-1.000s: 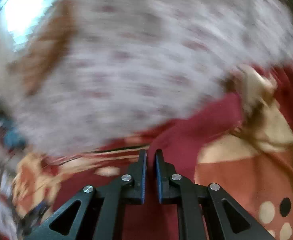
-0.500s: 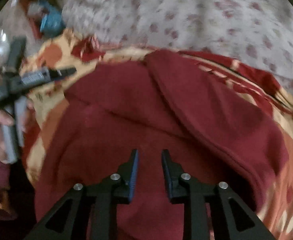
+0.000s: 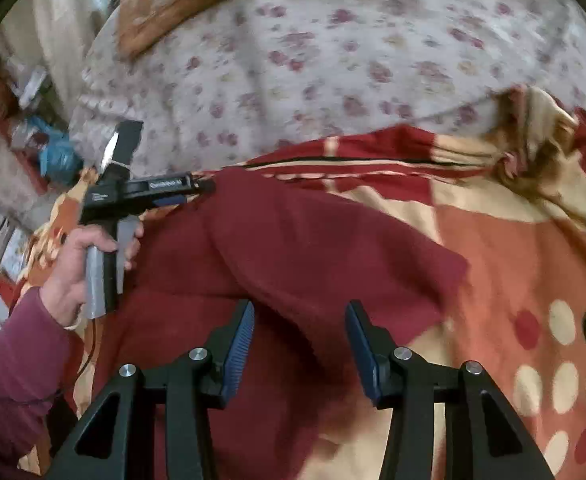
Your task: Fold small clothes
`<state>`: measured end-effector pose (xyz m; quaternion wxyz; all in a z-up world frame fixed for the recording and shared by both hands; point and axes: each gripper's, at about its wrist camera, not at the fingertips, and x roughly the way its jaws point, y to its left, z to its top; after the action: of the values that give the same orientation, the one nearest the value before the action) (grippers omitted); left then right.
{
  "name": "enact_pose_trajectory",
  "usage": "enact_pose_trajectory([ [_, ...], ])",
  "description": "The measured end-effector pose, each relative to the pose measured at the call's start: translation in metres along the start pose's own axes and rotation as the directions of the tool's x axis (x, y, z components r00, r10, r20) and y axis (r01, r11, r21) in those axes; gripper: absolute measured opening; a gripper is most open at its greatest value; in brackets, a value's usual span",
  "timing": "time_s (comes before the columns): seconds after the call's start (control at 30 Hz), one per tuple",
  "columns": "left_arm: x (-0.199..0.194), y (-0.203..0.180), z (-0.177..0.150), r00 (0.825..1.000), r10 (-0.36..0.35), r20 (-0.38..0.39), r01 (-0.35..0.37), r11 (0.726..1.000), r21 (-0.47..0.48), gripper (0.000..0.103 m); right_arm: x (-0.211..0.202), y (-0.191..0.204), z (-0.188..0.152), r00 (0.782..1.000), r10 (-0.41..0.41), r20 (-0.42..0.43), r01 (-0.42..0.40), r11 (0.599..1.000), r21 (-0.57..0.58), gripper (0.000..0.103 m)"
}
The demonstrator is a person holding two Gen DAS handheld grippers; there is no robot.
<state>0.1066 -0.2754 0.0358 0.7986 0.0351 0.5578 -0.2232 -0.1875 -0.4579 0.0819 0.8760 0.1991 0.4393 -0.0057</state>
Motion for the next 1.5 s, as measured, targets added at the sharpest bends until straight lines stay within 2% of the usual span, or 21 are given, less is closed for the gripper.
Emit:
enact_pose_trajectory([
  [0.03,0.005,-0.002,0.002,1.0,0.017,-0.017,-0.017,1.0,-0.008,0.019,-0.002,-0.006,0.0,1.0,-0.004,0.005,0.004,1.0,0.019,0.045],
  [0.13,-0.011,-0.005,0.004,1.0,0.018,0.025,-0.018,1.0,-0.014,0.008,-0.009,-0.022,0.001,0.999,-0.029,0.019,0.028,0.998,0.057,0.045],
  [0.3,-0.108,0.007,-0.005,0.979,-0.092,0.182,0.086,0.996,0.036,0.007,-0.016,-0.015,-0.005,0.996,-0.084,0.004,0.084,0.994,-0.065,0.051],
  [0.43,-0.152,0.042,-0.032,0.969,-0.043,0.242,0.039,0.999,0.018,0.007,0.005,0.004,-0.019,0.992,-0.115,-0.05,0.106,0.984,-0.145,0.052],
  [0.53,-0.157,0.067,-0.057,0.974,-0.038,0.225,0.045,0.999,-0.024,0.007,0.026,0.017,-0.023,0.99,-0.118,-0.08,0.102,0.979,-0.178,0.051],
  [0.6,-0.145,0.083,-0.079,0.978,-0.002,0.207,0.01,0.999,-0.037,0.007,0.034,0.025,-0.024,0.974,-0.219,-0.052,0.201,0.951,-0.235,0.028],
  [0.63,-0.135,0.089,-0.091,0.984,0.012,0.179,-0.003,0.999,-0.051,0.007,0.034,0.025,-0.024,0.969,-0.242,-0.047,0.225,0.946,-0.232,0.026],
  [0.73,-0.107,0.104,-0.114,0.993,0.033,0.117,-0.022,0.995,-0.093,0.007,0.027,0.02,-0.032,0.982,-0.161,-0.098,0.142,0.974,-0.177,0.026],
  [0.83,-0.096,0.115,-0.127,0.994,-0.009,0.111,0.024,0.99,-0.139,0.007,0.018,0.009,-0.035,0.986,-0.083,-0.143,0.067,0.991,-0.113,0.027],
  [0.87,-0.098,0.115,-0.127,0.993,-0.015,0.116,0.031,0.989,-0.142,0.007,0.008,-0.001,-0.03,0.993,-0.039,-0.108,0.034,0.998,-0.049,0.029],
  [0.97,-0.104,0.112,-0.124,0.992,-0.013,0.124,0.03,0.99,-0.14,0.007,-0.001,-0.021,-0.014,0.998,-0.057,-0.003,0.057,0.995,0.079,0.069],
  [1.1,-0.109,0.104,-0.121,0.991,0.007,0.135,0.01,0.992,-0.123,0.007,0.041,-0.033,0.017,0.997,-0.069,-0.02,0.071,0.987,0.143,0.07],
  [1.13,-0.11,0.103,-0.121,0.99,0.009,0.139,0.009,0.992,-0.122,0.007,0.059,-0.032,0.023,0.996,-0.072,-0.051,0.079,0.988,0.131,0.067],
  [1.17,-0.111,0.103,-0.121,0.99,0.008,0.143,0.01,0.993,-0.122,0.007,0.072,-0.031,0.026,0.992,-0.094,-0.079,0.102,0.988,0.115,0.035],
  [1.2,-0.115,0.102,-0.121,0.989,-0.002,0.147,0.02,0.992,-0.122,0.007,0.078,-0.03,0.029,0.99,-0.11,-0.093,0.119,0.988,0.101,0.019],
  [1.23,-0.117,0.102,-0.121,0.989,-0.009,0.15,0.028,0.992,-0.122,0.007,0.077,-0.029,0.033,0.989,-0.123,-0.078,0.129,0.988,0.087,0.013],
  [1.37,-0.112,0.099,-0.127,0.99,-0.037,0.135,0.05,0.994,-0.095,0.008,0.051,-0.023,0.046,0.966,-0.25,0.062,0.249,0.968,0.014,0.009],
  [1.4,-0.105,0.096,-0.128,0.993,-0.014,0.12,0.024,0.996,-0.089,0.008,0.055,-0.029,0.049,0.945,-0.319,0.069,0.319,0.948,0.01,0.0],
  [1.43,-0.096,0.095,-0.13,0.995,0.002,0.101,0.007,0.996,-0.085,0.008,0.061,-0.034,0.051,0.932,-0.358,0.063,0.358,0.934,0.014,0.0],
  [1.47,-0.092,0.095,-0.131,0.995,0.003,0.101,0.005,0.996,-0.084,0.008,0.069,-0.045,0.052,0.929,-0.368,0.038,0.367,0.93,0.031,0.0],
  [1.5,-0.091,0.095,-0.131,0.993,0.005,0.12,0.005,0.996,-0.085,0.011,0.078,-0.056,0.05,0.95,-0.313,-0.009,0.313,0.947,0.07,0.0],
])
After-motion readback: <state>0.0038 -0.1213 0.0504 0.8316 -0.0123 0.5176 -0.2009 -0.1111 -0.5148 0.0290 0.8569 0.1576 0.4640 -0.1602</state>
